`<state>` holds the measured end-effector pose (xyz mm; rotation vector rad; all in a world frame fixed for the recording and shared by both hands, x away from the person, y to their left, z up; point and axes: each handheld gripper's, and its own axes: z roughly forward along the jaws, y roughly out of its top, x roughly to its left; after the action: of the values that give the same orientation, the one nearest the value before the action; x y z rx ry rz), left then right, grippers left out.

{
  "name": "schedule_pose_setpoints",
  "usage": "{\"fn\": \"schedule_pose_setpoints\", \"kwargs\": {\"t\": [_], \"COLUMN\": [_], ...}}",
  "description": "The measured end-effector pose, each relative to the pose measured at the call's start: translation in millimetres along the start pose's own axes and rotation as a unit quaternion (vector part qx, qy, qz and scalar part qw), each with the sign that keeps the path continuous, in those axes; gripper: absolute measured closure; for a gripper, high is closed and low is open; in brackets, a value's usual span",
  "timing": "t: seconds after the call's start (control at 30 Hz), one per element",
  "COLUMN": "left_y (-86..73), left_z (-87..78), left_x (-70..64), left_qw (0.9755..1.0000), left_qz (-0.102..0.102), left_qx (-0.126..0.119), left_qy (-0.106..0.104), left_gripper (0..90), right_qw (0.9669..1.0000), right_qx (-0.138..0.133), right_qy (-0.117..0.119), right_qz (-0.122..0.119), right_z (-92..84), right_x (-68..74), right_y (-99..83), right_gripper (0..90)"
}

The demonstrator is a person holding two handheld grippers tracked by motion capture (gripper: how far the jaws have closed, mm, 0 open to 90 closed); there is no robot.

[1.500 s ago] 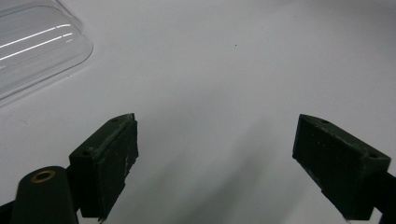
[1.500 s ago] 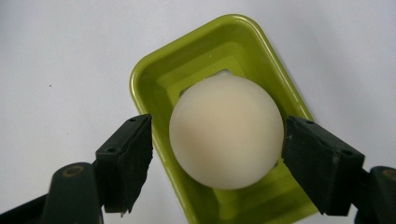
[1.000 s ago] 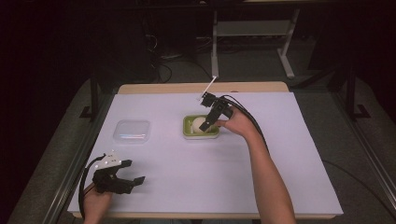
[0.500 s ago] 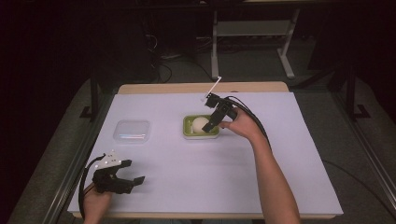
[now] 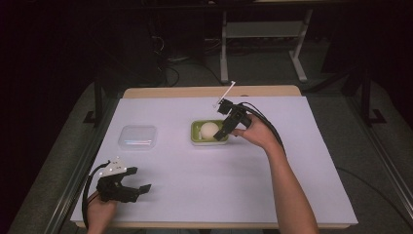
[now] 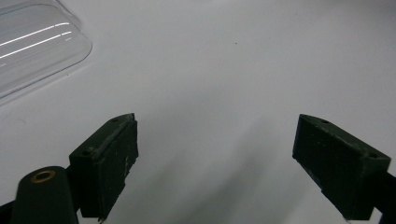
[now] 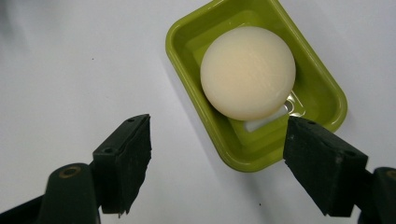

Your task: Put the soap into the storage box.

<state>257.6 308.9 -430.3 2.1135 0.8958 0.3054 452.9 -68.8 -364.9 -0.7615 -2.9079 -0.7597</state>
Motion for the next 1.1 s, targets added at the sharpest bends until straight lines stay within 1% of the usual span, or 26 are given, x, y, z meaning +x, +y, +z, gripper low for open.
{"fn": "schedule_pose_setpoints", "kwargs": {"t": [0.27, 0.3, 0.33, 0.63, 0.77, 0.87, 0.93, 1.1], "left_y": [0.1, -0.1, 0.0, 0.0, 0.0, 0.1, 0.1, 0.2], "left_z": [0.4, 0.9, 0.7, 0.5, 0.3, 0.3, 0.4, 0.1], "left_x": [-0.2, -0.9, -0.8, -0.6, -0.5, -0.4, -0.7, -0.8], "left_qw": [1.0, 1.0, 1.0, 1.0, 1.0, 1.0, 1.0, 1.0], "left_qz": [0.002, -0.003, -0.002, 0.0, -0.001, 0.0, 0.0, 0.0], "left_qx": [0.001, -0.004, -0.003, -0.001, -0.001, -0.001, -0.001, -0.001], "left_qy": [0.0, -0.001, 0.0, 0.0, 0.0, 0.0, 0.0, 0.0], "left_gripper": [13.6, 13.6, 13.6, 13.6, 13.6, 13.6, 13.6, 13.6], "right_qw": [1.0, 0.9999, 1.0, 0.9999, 0.9998, 0.9999, 0.9998, 0.9997], "right_qx": [-0.009, -0.01, -0.007, -0.016, -0.02, -0.016, -0.021, -0.025], "right_qy": [0.002, 0.004, 0.003, 0.0, 0.0, 0.001, -0.001, 0.001], "right_qz": [-0.001, 0.002, 0.002, -0.007, -0.004, -0.003, -0.005, 0.0], "right_z": [-4.3, -4.6, -5.1, -10.3, -11.7, -13.4, -15.4, -18.6], "right_x": [2.9, 3.7, 4.0, 9.5, 11.8, 12.7, 13.8, 16.5], "right_y": [-10.4, -11.5, -12.4, -19.4, -24.6, -28.4, -31.2, -37.3], "right_gripper": [22.7, 22.6, 22.5, 22.4, 22.4, 22.0, 22.2, 22.2]}}
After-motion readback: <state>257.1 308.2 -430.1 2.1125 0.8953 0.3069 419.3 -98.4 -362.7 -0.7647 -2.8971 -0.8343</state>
